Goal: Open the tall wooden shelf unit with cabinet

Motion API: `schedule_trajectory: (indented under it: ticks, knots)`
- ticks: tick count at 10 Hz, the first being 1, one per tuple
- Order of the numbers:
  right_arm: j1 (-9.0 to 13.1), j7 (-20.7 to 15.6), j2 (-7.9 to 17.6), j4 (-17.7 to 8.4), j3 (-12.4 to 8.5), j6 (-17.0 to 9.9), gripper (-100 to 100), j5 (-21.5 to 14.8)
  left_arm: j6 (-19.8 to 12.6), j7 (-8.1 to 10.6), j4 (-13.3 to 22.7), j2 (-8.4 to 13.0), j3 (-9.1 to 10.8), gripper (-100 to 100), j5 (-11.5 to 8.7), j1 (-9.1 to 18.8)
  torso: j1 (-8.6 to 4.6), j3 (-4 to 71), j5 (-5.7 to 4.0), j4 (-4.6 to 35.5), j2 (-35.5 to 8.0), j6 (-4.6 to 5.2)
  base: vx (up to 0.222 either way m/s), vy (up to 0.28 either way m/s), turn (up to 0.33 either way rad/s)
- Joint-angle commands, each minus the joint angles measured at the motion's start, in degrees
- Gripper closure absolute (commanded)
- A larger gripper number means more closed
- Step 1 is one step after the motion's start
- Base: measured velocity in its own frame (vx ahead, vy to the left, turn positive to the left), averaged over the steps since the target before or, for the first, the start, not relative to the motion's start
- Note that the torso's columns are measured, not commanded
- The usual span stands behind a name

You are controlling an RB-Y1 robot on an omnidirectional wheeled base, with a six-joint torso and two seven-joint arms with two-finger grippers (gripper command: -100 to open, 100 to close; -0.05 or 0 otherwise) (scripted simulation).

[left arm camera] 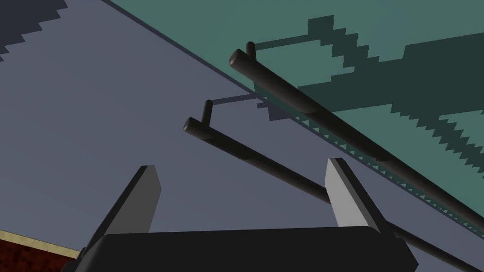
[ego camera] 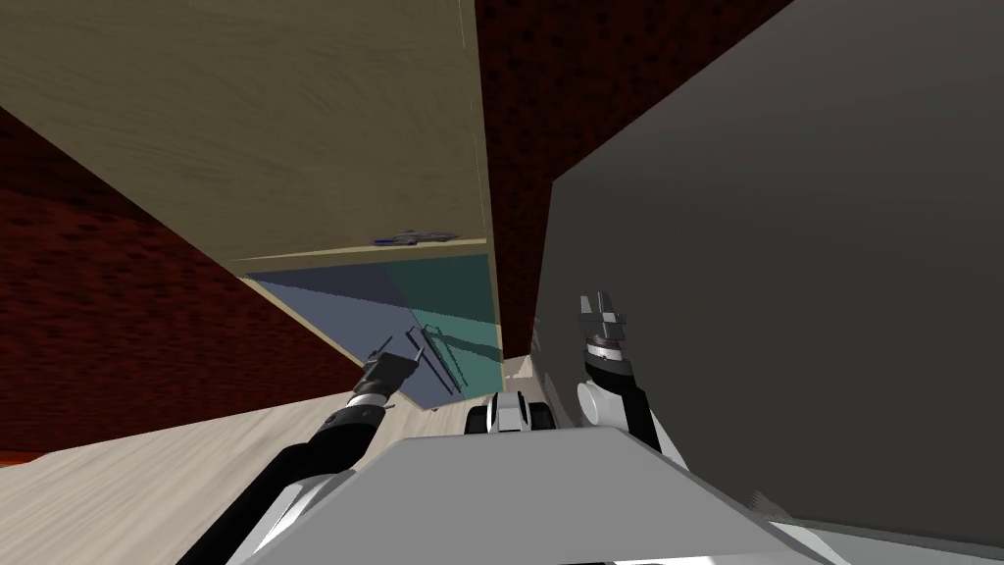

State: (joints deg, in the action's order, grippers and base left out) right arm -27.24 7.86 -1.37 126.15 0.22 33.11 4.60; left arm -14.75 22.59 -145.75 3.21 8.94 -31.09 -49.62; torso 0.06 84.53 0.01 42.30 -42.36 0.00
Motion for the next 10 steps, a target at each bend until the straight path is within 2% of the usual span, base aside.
schedule_trajectory:
  ticks: [1, 2, 3, 4, 5, 7, 10]
  knots:
    - [0.0, 0.0, 0.0, 0.0, 0.0, 0.0, 0, 0.0, -0.6, 0.21, -1.0, -0.2, 0.43, -100, -0.2, -0.6, 0.1, -0.1, 0.04, 0.0, -0.1, 0.0, 0.123, 0.021, -0.016]
    - [0.0, 0.0, 0.0, 0.0, 0.0, 0.0, 0, 0.0, -0.4, 0.13, -0.6, -0.2, 0.27, -100, -0.1, -0.3, 0.17, 0.1, 0.05, 0.0, 0.2, 0.0, 0.076, 0.017, 0.005]
    - [0.0, 0.0, 0.0, 0.0, 0.0, 0.0, 0, 0.0, -0.5, 0.16, -0.7, -0.2, 0.33, 100, -0.1, -0.3, 0.04, 0.1, 0.03, -0.1, 0.1, 0.04, 0.008, 0.004, 0.004]
    - [0.0, 0.0, 0.0, 0.0, 0.0, 0.0, 0, 0.0, -0.9, -0.14, -0.9, 1.5, -1.21, 100, -0.4, 0.4, -0.09, 0.0, -0.02, 0.0, 0.0, 0.03, -0.139, 0.119, -0.156]
    - [0.0, 0.0, 0.0, 0.0, 0.0, 0.0, 0, 0.0, -1.0, -0.28, -1.0, 2.4, -1.99, 100, -0.6, 0.8, -0.16, -0.2, -0.28, -0.1, -0.4, 0.22, -0.195, 0.196, -0.267]
    - [0.0, 0.0, 0.0, 0.0, 0.0, 0.0, 0, 0.0, -1.2, -0.43, -1.1, 3.3, -2.76, 100, -0.7, 1.1, -0.49, 0.0, -0.63, -0.1, -0.1, -0.5, -0.139, 0.109, -0.114]
    - [0.0, 0.0, 0.0, 0.0, 0.0, 0.0, 0, 0.0, -1.8, -0.87, -1.4, 5.8, -5.08, 100, -1.2, 2.2, -0.3, 0.0, -0.56, 0.0, -0.1, -0.16, -0.189, 0.124, -0.142]
